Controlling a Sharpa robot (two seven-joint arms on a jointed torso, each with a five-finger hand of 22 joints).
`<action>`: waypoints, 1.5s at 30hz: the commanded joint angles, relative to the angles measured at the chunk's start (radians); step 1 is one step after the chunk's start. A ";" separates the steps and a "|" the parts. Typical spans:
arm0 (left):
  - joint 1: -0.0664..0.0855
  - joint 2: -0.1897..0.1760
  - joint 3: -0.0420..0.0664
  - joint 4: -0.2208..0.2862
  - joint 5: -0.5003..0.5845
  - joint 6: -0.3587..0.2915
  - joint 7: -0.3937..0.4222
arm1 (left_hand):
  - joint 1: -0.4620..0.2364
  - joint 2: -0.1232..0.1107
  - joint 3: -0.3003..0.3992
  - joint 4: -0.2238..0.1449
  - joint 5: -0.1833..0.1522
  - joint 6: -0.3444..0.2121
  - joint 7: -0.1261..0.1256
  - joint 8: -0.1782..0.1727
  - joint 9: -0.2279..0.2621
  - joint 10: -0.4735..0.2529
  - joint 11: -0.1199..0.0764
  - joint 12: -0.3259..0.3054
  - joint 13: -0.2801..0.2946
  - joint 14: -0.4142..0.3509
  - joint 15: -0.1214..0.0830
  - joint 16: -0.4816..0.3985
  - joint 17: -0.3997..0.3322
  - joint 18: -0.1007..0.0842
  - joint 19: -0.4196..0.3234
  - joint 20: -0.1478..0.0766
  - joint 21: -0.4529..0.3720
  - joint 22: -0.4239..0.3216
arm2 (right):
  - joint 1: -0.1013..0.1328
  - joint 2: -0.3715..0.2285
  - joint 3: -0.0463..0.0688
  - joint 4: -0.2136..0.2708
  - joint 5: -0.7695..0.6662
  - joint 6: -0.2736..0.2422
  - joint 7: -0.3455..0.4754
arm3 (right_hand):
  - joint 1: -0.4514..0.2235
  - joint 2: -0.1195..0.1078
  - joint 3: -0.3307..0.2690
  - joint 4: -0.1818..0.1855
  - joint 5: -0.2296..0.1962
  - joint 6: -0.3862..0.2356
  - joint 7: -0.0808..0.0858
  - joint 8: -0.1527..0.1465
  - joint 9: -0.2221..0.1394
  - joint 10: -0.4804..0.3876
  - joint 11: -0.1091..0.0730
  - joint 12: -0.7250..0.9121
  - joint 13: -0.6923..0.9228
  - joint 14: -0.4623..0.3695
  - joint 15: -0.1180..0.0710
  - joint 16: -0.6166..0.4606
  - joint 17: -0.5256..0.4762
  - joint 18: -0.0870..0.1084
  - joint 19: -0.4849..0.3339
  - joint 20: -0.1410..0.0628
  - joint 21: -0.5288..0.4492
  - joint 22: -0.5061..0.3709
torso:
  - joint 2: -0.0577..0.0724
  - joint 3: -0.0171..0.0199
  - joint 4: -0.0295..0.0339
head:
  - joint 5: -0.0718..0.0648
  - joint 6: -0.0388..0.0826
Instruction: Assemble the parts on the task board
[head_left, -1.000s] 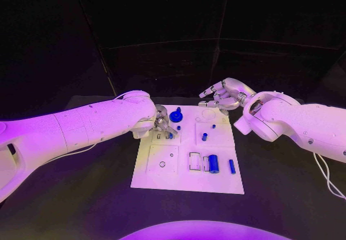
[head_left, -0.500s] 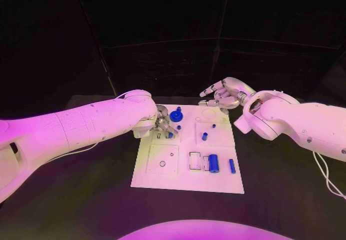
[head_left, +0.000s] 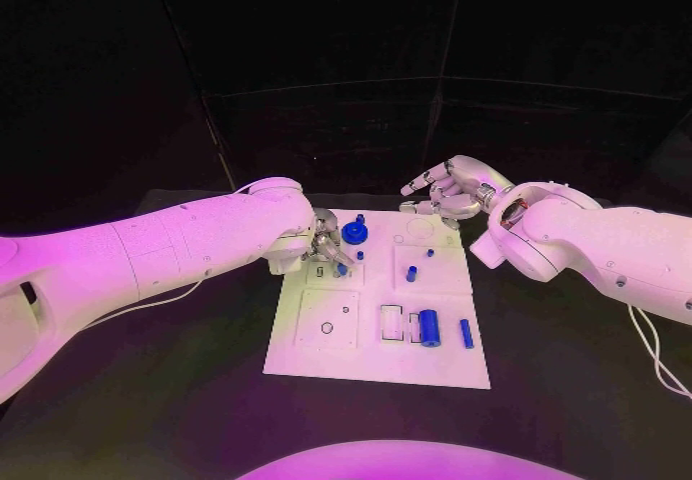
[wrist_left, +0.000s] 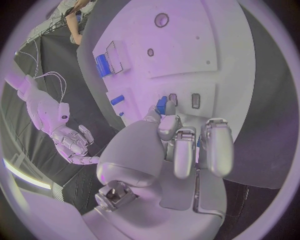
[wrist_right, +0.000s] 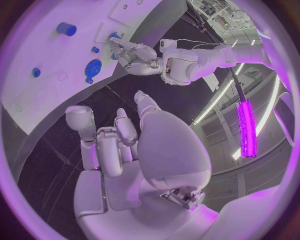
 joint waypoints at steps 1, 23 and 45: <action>-0.004 -0.002 -0.003 0.004 0.021 0.001 0.011 | -0.029 -0.059 0.238 -0.107 0.002 0.000 0.006 -0.008 0.008 -0.004 0.004 -0.010 -0.008 0.102 0.008 0.003 0.263 -0.005 -0.003 -0.005 0.004 0.004 | 0.002 0.001 0.001 0.001 0.001 0.008 0.012 | -0.001 0.009 -0.006 -0.002 0.005 0.004 -0.003 0.004 -0.001 0.005 0.000 0.004 0.001 0.080 -0.007 -0.004 0.158 0.016 0.002 -0.002 0.000 0.000 | 0.001 -0.0004 -0.0016 | 0.001 0.000; -0.011 -0.099 -0.003 0.123 0.010 -0.198 0.100 | -0.219 -0.251 0.692 -0.201 0.072 0.001 0.007 0.030 0.077 0.015 0.007 -0.016 -0.019 0.102 0.004 0.003 0.263 -0.005 -0.005 0.004 -0.001 0.005 | 0.002 -0.002 0.001 -0.002 0.001 0.006 0.017 | -0.003 0.009 -0.007 -0.001 0.008 0.003 -0.002 0.004 -0.002 0.007 0.000 0.007 0.005 0.080 -0.007 -0.004 0.157 0.015 0.003 -0.002 0.000 0.001 | 0.001 0.0008 0.0000 | 0.005 -0.004; -0.105 -0.194 -0.006 0.235 -0.165 -0.609 0.193 | -0.227 -0.272 0.728 -0.221 0.074 0.013 0.004 0.039 0.088 0.047 0.003 0.016 0.017 0.102 0.000 0.003 0.263 -0.008 0.005 0.001 0.009 0.023 | 0.002 -0.012 0.001 -0.006 0.004 0.004 0.023 | -0.005 0.009 -0.008 0.000 0.008 0.003 -0.002 0.004 -0.002 0.007 0.001 0.007 0.004 0.080 -0.007 -0.004 0.157 0.015 0.003 -0.002 0.000 0.001 | 0.001 -0.0008 -0.0001 | 0.013 -0.014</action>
